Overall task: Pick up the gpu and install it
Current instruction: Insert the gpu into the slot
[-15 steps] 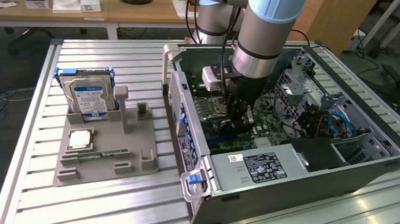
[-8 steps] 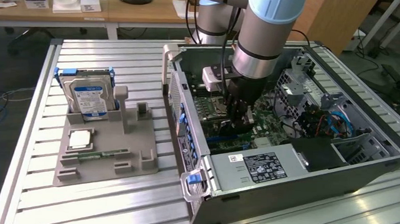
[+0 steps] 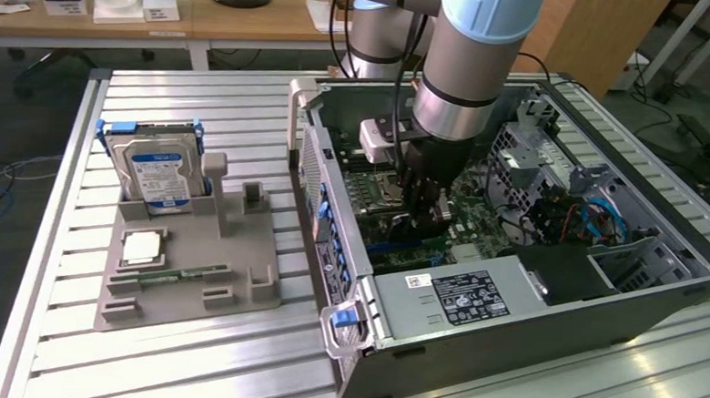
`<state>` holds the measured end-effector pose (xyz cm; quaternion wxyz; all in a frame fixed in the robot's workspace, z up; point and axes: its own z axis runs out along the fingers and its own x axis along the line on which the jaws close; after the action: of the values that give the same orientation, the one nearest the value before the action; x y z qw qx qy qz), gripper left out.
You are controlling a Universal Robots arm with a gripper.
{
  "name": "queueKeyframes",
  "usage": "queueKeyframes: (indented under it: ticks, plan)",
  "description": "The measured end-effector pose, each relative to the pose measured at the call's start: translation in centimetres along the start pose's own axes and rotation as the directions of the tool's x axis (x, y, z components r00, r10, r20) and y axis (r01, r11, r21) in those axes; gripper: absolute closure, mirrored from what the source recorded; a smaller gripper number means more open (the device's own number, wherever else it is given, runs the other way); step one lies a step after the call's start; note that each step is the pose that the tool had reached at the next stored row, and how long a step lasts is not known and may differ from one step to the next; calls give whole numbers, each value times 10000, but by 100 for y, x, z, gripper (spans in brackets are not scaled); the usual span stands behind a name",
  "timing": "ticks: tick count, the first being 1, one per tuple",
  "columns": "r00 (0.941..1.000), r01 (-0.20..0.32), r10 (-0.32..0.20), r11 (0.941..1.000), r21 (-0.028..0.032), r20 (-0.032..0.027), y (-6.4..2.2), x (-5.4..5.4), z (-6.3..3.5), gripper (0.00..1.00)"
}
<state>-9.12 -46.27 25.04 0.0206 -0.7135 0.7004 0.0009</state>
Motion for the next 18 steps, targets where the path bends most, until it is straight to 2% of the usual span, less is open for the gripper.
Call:
queueKeyframes:
  ticks: [11,15,18]
  plan:
    - [10000,39,-39,10000,5,2,-2,0,-2,74]
    - [10000,62,-62,9999,96,1,-1,0,-1,74]
    - [10000,61,-61,9999,116,-1,7,-1,-3,74]
